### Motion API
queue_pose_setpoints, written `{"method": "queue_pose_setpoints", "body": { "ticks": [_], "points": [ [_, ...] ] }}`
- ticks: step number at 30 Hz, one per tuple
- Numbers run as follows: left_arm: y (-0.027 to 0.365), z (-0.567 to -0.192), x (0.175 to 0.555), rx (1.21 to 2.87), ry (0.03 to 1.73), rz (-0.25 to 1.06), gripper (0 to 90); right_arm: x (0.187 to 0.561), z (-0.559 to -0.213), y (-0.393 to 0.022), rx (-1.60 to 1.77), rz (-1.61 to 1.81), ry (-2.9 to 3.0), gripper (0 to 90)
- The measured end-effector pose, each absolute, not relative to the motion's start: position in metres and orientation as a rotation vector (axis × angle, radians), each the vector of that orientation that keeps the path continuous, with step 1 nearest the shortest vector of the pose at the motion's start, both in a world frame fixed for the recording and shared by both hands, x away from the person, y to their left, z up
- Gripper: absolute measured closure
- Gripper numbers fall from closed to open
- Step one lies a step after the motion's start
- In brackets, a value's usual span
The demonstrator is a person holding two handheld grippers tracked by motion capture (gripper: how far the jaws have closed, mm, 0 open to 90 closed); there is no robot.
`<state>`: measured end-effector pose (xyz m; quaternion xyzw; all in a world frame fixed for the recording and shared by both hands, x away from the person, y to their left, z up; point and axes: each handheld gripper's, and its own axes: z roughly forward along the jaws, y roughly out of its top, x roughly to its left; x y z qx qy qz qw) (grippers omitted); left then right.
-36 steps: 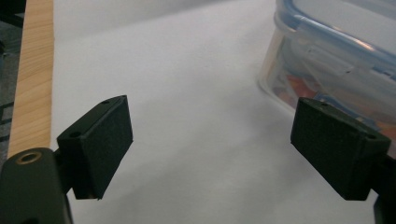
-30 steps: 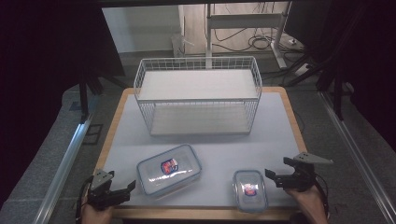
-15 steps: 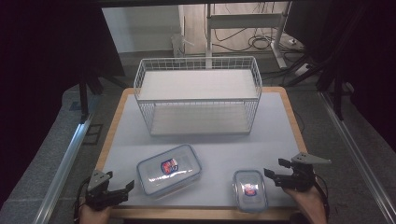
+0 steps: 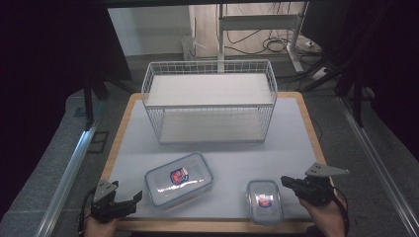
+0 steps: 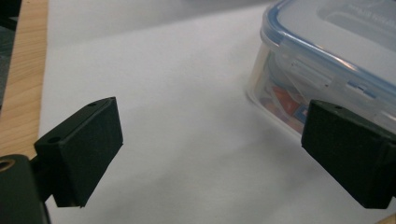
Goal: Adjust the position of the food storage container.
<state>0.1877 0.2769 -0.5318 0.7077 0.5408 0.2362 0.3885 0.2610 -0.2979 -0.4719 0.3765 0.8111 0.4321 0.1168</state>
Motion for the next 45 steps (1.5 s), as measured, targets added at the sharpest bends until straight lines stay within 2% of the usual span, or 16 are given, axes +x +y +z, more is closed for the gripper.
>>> {"method": "queue_pose_setpoints", "body": {
  "ticks": [9,17,26,34,45],
  "points": [
    [0.274,-0.532,0.188,1.81,1.375,0.602,5.4,0.236,-0.465,-0.274,1.002,1.264,2.524,89.8],
    [0.275,-0.533,0.189,1.811,1.383,0.601,5.4,0.206,-0.471,-0.271,0.968,1.294,2.596,89.8],
    [0.274,-0.534,0.189,1.824,1.381,0.599,5.4,0.184,-0.483,-0.244,0.847,1.273,2.764,89.7],
    [0.273,-0.535,0.189,1.832,1.379,0.591,5.4,0.185,-0.494,-0.227,0.77,1.206,2.791,89.8],
    [0.27,-0.536,0.19,1.853,1.368,0.578,5.4,0.205,-0.493,-0.223,0.806,1.171,2.715,89.8]
  ]
}}
